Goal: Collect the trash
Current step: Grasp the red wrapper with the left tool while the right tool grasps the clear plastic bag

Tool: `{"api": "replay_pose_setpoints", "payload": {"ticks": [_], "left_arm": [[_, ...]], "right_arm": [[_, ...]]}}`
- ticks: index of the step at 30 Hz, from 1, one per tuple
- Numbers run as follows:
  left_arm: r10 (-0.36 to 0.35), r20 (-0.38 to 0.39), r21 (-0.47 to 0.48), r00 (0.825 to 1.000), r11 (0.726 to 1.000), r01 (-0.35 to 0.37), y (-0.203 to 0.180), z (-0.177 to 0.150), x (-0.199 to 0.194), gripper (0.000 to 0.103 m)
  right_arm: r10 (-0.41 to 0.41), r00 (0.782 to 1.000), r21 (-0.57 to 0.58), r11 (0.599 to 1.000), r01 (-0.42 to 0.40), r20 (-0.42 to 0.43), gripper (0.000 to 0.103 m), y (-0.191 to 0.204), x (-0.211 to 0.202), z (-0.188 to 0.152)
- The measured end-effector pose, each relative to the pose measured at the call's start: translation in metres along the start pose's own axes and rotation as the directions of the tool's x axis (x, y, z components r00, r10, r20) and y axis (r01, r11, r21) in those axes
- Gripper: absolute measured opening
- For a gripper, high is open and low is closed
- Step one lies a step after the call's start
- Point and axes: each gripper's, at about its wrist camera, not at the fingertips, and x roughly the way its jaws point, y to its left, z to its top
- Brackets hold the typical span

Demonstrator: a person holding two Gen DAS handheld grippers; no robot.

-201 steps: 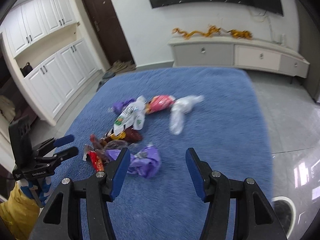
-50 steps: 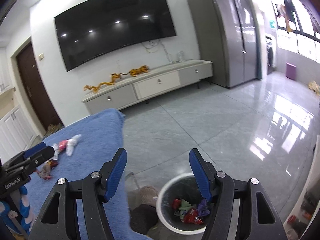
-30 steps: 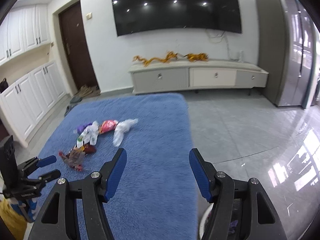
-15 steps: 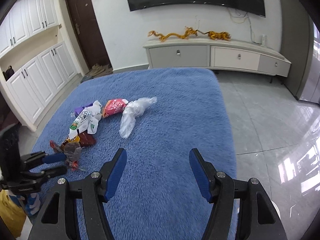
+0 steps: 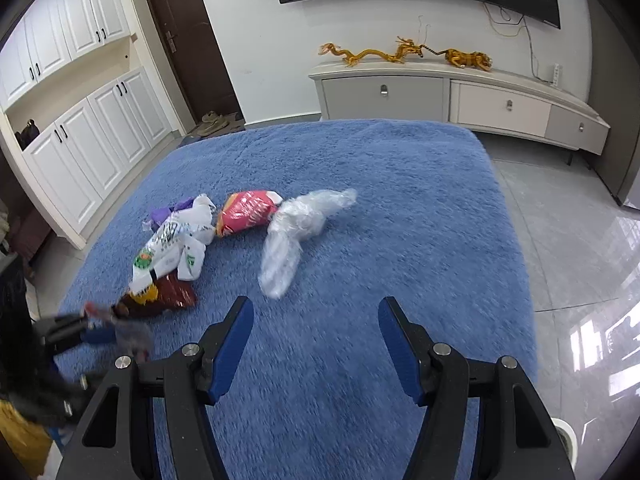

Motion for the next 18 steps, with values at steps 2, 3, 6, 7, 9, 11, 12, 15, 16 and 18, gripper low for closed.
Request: {"api": "replay_pose_setpoints", "payload": {"ticks": [2,3,6,7,9,11,12,15,16,18], "left_arm": [[-0.004,-0.002,-0.032,1.0,0.999,0.004,0.006,-0.001,0.002,0.028],[-0.009,-0.002,-0.056,1.0,0.998,0.009,0.011,-0.001,0.002,0.022],[-0.029,0.003,-0.116,1.0,0.993,0.029,0.023,-0.003,0.001,0.012],[-0.029,0.003,-0.121,1.0,0.992,0.029,0.024,-0.004,0.001,0.012],[-0.024,0.002,-0.118,1.0,0.993,0.024,0.023,-0.004,0.001,0.009],[-0.018,0.002,-0.123,1.0,0.992,0.018,0.023,-0.004,0.0,0.006],[-0.013,0.005,-0.132,1.0,0.991,0.013,0.023,-0.005,0.0,0.005],[0.01,0.02,-0.13,1.0,0.991,-0.007,0.021,-0.006,-0.007,0.004],[0.003,0.029,-0.138,1.0,0.99,0.001,0.019,-0.007,-0.011,0.004],[-0.01,0.046,-0.145,0.999,0.989,0.017,0.013,-0.008,-0.019,0.004]], "right_arm": [[0.029,1.0,0.008,1.0,-0.029,-0.006,0.062,0.003,0.012,0.006],[0.042,0.999,0.012,0.999,-0.042,-0.008,0.061,0.005,0.018,0.009],[0.065,0.998,0.019,0.998,-0.065,-0.016,0.053,0.01,0.035,0.016],[0.073,0.997,0.026,0.997,-0.072,-0.019,0.049,0.011,0.041,0.018],[0.077,0.997,0.039,0.996,-0.076,-0.032,0.043,0.011,0.053,0.022],[0.069,0.996,0.026,0.997,-0.067,-0.049,0.026,0.011,0.06,0.022],[0.061,0.997,0.013,0.998,-0.06,-0.048,0.023,0.012,0.059,0.02],[0.06,0.997,-0.003,0.998,-0.06,-0.041,0.012,0.008,0.046,0.013],[0.067,0.997,-0.003,0.998,-0.067,-0.038,0.011,0.006,0.039,0.011],[0.1,0.995,0.013,0.995,-0.1,-0.023,0.01,-0.001,0.023,0.005]]}}
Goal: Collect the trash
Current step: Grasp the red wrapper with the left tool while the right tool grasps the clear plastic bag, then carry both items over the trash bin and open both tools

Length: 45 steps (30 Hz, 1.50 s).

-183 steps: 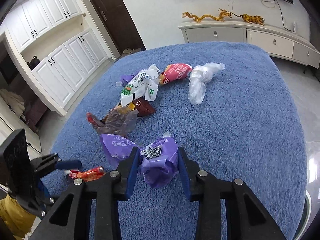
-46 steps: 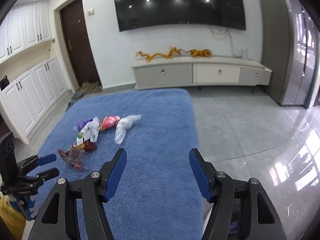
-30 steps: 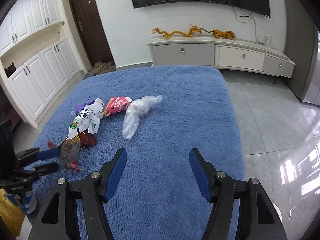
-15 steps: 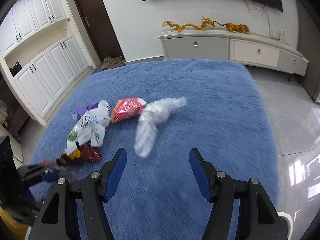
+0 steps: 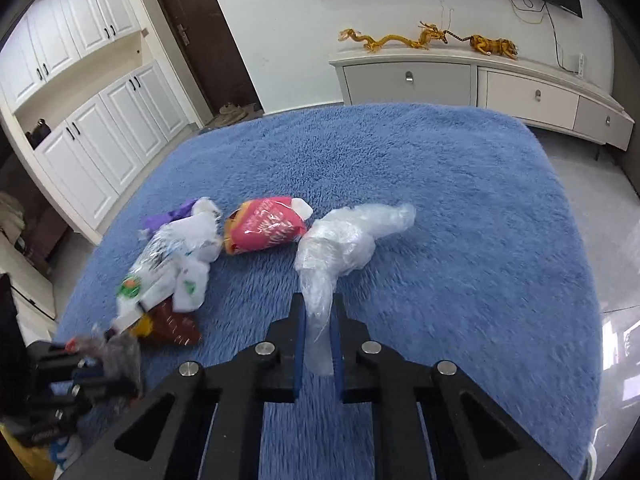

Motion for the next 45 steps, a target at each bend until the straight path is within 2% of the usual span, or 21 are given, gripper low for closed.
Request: {"api": "replay_pose_setpoints", "payload": {"ticks": [7,10,13,18,25,29,33,38,40,41,42,44,45], "left_arm": [[0.03,0.049,0.033,0.998,0.999,-0.032,-0.034,0.002,-0.029,0.004],[0.028,0.081,0.045,0.996,0.998,-0.032,-0.051,0.007,-0.044,0.004],[0.006,0.106,0.064,0.994,0.998,-0.013,-0.073,0.013,-0.057,0.004],[-0.055,0.111,0.132,0.992,0.99,0.04,-0.121,0.036,-0.053,0.004],[-0.148,0.013,0.243,0.989,0.96,0.141,-0.21,0.052,0.005,0.004],[-0.199,-0.088,0.269,0.976,0.939,0.215,-0.259,0.056,0.056,0.004],[-0.242,-0.2,0.26,0.949,0.921,0.29,-0.303,0.054,0.112,0.004],[-0.26,-0.288,0.271,0.922,0.901,0.339,-0.347,0.045,0.166,0.006],[-0.261,-0.314,0.272,0.913,0.896,0.35,-0.358,0.041,0.181,0.01],[-0.26,-0.329,0.27,0.908,0.895,0.354,-0.364,0.04,0.19,0.02],[-0.261,-0.342,0.266,0.903,0.894,0.359,-0.37,0.038,0.198,0.034],[-0.262,-0.349,0.263,0.9,0.894,0.362,-0.377,0.033,0.208,0.052],[-0.262,-0.353,0.26,0.898,0.895,0.363,-0.379,0.031,0.212,0.053]], "right_arm": [[0.059,0.994,0.03,0.998,-0.062,0.097,0.009,-0.01,-0.082,-0.028],[0.053,0.987,0.042,0.997,-0.06,0.15,0.009,-0.016,-0.119,-0.039],[0.026,0.981,0.063,0.997,-0.039,0.193,0.009,-0.025,-0.15,-0.054],[-0.045,0.966,0.134,0.991,0.011,0.254,0.009,-0.052,-0.199,-0.089],[-0.168,0.943,0.265,0.96,0.09,0.286,0.009,-0.101,-0.244,-0.15],[-0.217,0.941,0.376,0.92,0.108,0.26,0.009,-0.14,-0.25,-0.187],[-0.249,0.948,0.483,0.866,0.126,0.2,0.009,-0.181,-0.244,-0.222],[-0.256,0.959,0.583,0.8,0.142,0.118,0.009,-0.218,-0.226,-0.256],[-0.253,0.963,0.616,0.773,0.148,0.087,0.01,-0.229,-0.217,-0.267],[-0.25,0.966,0.632,0.76,0.15,0.072,0.012,-0.236,-0.212,-0.273],[-0.252,0.966,0.641,0.751,0.157,0.059,0.012,-0.235,-0.211,-0.278],[-0.256,0.966,0.661,0.729,0.176,0.026,0.014,-0.244,-0.205,-0.288],[-0.259,0.966,0.67,0.719,0.185,0.011,0.015,-0.249,-0.203,-0.293]]}}
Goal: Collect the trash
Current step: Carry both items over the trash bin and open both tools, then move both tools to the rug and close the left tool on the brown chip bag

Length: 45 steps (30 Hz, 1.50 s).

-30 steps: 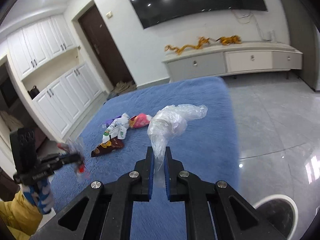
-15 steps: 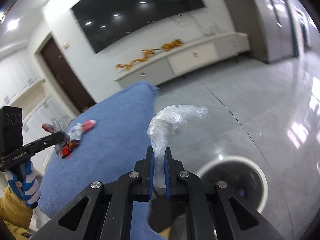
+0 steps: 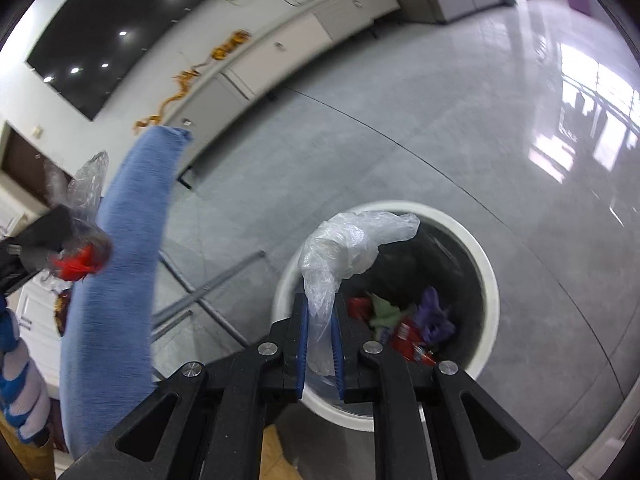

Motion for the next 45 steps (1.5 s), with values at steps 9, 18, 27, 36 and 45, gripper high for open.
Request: {"api": "replay_pose_setpoints", "payload": {"ticks": [9,18,27,36,45], "left_arm": [[0.0,-0.011,-0.011,1.0,1.0,-0.001,-0.007,-0.008,0.005,0.053],[0.167,0.139,0.005,0.976,0.986,-0.169,-0.01,-0.02,-0.054,0.055],[0.325,0.291,0.003,0.9,0.94,-0.34,-0.013,-0.04,-0.121,0.067],[0.369,0.391,-0.057,0.843,0.924,-0.378,-0.002,-0.058,-0.183,0.067],[0.356,0.474,-0.132,0.806,0.933,-0.335,0.02,-0.077,-0.235,0.067]], "right_arm": [[-0.051,0.999,0.047,0.998,0.051,-0.006,0.041,-0.02,-0.002,-0.005],[-0.051,0.995,-0.083,0.995,0.059,0.091,0.045,0.031,-0.038,0.01],[-0.033,0.984,-0.164,0.985,0.062,0.174,0.046,0.082,-0.075,0.01],[-0.034,0.969,-0.216,0.972,0.089,0.246,0.05,0.124,-0.112,0.011],[-0.036,0.956,-0.301,0.945,0.127,0.292,0.05,0.177,-0.134,0.01]]}}
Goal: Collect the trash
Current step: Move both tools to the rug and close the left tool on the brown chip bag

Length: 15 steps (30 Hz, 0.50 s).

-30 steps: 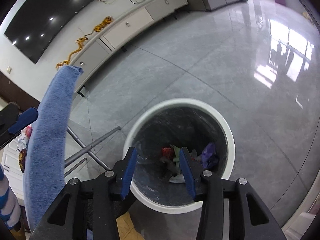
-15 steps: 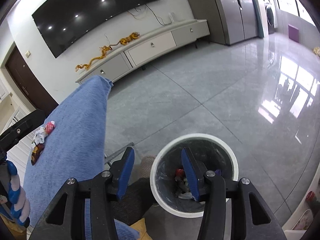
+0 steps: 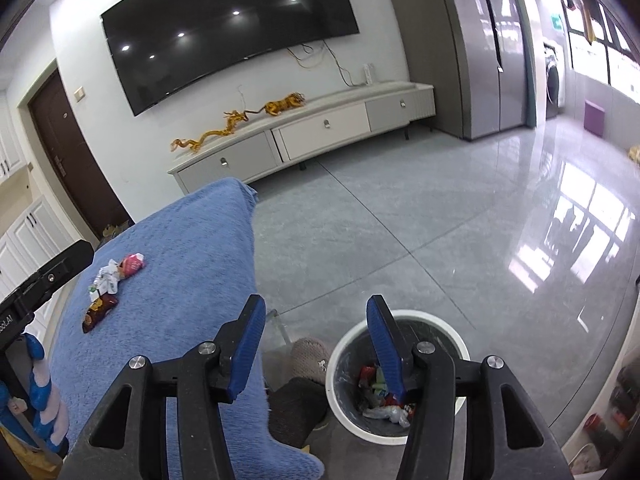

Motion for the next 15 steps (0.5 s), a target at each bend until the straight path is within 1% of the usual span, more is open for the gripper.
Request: {"api": "replay_pose_setpoints", "payload": {"ticks": [3,4,8,12,15], "left_arm": [[0.007,0.025,-0.03,1.0,1.0,-0.007,0.021,-0.001,-0.012,0.067],[0.012,0.028,-0.037,1.0,0.999,-0.011,0.025,-0.003,-0.016,0.067],[0.048,0.023,-0.088,0.999,0.995,-0.046,0.066,-0.013,-0.025,0.067],[0.125,0.003,-0.123,0.992,0.985,-0.124,0.118,-0.029,-0.033,0.067],[0.183,-0.024,-0.137,0.983,0.973,-0.185,0.161,-0.042,-0.038,0.067]], "right_arm": [[0.0,1.0,-0.034,0.999,0.0,0.007,0.05,0.018,-0.004,0.007],[0.002,1.0,-0.048,0.999,-0.001,0.008,0.05,0.024,-0.004,0.009],[0.012,1.0,-0.109,0.994,-0.012,-0.001,0.05,0.055,0.001,0.017],[0.051,0.998,-0.175,0.983,-0.054,-0.024,0.05,0.096,0.021,0.027],[0.092,0.995,-0.23,0.968,-0.1,-0.047,0.05,0.127,0.037,0.031]]}}
